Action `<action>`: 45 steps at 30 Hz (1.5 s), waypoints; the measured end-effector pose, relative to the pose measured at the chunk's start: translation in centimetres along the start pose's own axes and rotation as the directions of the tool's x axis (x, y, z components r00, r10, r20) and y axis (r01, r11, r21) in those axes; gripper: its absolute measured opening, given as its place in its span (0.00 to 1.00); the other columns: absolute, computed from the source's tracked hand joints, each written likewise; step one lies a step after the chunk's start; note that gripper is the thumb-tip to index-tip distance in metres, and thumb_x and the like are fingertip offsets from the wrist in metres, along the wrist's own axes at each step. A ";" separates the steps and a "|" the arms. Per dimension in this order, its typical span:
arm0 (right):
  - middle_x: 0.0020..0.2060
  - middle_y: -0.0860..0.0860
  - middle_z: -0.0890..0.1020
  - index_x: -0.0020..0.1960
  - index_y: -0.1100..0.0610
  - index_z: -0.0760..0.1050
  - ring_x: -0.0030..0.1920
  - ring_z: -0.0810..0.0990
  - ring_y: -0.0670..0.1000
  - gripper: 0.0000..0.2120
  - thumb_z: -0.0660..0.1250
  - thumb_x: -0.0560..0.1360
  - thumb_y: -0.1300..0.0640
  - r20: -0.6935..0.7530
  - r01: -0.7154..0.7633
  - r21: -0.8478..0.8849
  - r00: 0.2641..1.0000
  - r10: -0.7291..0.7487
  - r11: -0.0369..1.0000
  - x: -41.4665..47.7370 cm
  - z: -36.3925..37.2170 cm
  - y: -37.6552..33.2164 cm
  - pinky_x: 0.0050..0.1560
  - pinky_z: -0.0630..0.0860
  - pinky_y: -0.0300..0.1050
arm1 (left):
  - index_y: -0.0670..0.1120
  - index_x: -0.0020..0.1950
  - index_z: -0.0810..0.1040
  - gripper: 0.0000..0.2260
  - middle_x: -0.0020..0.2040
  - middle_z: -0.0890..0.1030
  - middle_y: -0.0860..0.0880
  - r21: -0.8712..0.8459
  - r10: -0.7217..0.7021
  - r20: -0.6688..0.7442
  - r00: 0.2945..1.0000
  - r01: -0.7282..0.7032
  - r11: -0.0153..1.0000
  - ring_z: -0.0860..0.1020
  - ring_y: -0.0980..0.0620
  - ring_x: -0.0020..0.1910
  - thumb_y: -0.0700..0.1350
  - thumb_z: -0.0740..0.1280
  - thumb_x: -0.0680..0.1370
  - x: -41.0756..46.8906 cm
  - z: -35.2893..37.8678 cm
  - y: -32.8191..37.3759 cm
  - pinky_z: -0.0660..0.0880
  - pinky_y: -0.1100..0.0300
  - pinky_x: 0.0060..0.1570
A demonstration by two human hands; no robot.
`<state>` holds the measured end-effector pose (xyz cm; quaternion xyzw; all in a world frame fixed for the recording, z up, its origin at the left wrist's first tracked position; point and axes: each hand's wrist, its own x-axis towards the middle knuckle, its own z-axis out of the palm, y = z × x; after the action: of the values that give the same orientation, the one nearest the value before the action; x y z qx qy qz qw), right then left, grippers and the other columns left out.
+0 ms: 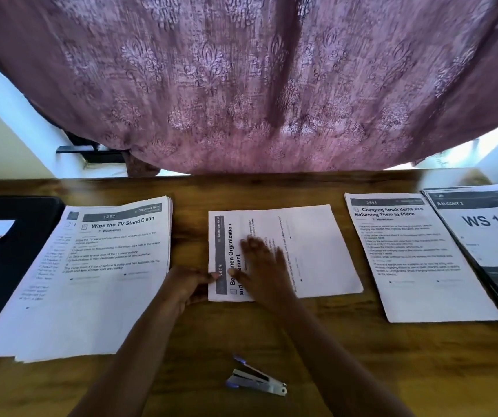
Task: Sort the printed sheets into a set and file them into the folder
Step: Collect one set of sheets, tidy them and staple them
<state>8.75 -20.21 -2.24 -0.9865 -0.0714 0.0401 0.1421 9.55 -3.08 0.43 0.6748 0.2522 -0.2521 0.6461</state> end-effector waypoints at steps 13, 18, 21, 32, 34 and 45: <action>0.75 0.56 0.61 0.76 0.61 0.56 0.76 0.57 0.53 0.30 0.49 0.79 0.45 -0.151 -0.044 0.037 0.987 0.049 0.998 4.3 -1.4 3.8 0.73 0.50 0.58 | 0.39 0.45 0.80 0.04 0.38 0.85 0.45 0.003 -0.014 0.005 1.000 0.014 1.000 0.84 0.50 0.34 0.36 0.73 0.72 0.3 -0.3 0.0 0.78 0.60 0.27; 0.77 0.51 0.55 0.78 0.55 0.49 0.77 0.50 0.50 0.33 0.50 0.79 0.39 -0.040 0.026 -0.033 0.999 -0.027 0.999 6.0 0.8 0.1 0.74 0.46 0.58 | 0.40 0.45 0.79 0.05 0.34 0.84 0.47 0.005 -0.024 -0.014 1.000 0.024 1.000 0.83 0.52 0.31 0.35 0.73 0.72 0.3 -0.2 0.0 0.78 0.61 0.26; 0.76 0.52 0.57 0.77 0.56 0.50 0.77 0.52 0.49 0.33 0.50 0.79 0.39 -0.145 -0.195 -0.049 0.972 0.186 0.980 5.7 -0.1 6.7 0.74 0.48 0.57 | 0.39 0.49 0.79 0.08 0.40 0.84 0.46 -0.001 -0.019 -0.010 1.000 0.019 1.000 0.84 0.51 0.33 0.35 0.73 0.72 0.4 -0.2 0.0 0.78 0.60 0.27; 0.78 0.49 0.47 0.78 0.50 0.46 0.77 0.45 0.49 0.40 0.36 0.72 0.30 0.078 0.126 -0.017 0.989 -0.124 0.992 -2.7 -1.2 3.1 0.74 0.42 0.58 | 0.37 0.48 0.80 0.06 0.40 0.84 0.44 -0.013 0.019 0.022 1.000 -0.019 1.000 0.84 0.52 0.32 0.35 0.73 0.72 -0.3 -0.2 0.0 0.77 0.62 0.26; 0.78 0.48 0.45 0.78 0.49 0.42 0.77 0.42 0.48 0.44 0.26 0.67 0.29 0.095 0.102 -0.060 0.991 -0.096 0.993 -3.6 0.6 2.5 0.73 0.40 0.57 | 0.38 0.47 0.80 0.05 0.43 0.84 0.43 -0.017 0.026 0.043 0.999 -0.025 1.000 0.83 0.53 0.31 0.36 0.72 0.73 -0.7 -0.3 0.0 0.77 0.62 0.26; 0.78 0.48 0.48 0.78 0.51 0.45 0.77 0.46 0.49 0.33 0.44 0.78 0.36 0.102 0.063 -0.010 0.993 -0.062 0.998 -4.5 -0.3 1.5 0.74 0.41 0.62 | 0.39 0.46 0.81 0.07 0.39 0.85 0.43 0.098 -0.013 0.064 0.998 0.007 0.995 0.84 0.51 0.34 0.35 0.74 0.71 -2.2 -1.7 -2.3 0.79 0.63 0.29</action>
<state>4.58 -22.41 -2.10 -0.9813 -0.1095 0.0855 0.1331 6.41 -1.38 0.30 0.6959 0.2217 -0.2892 0.6188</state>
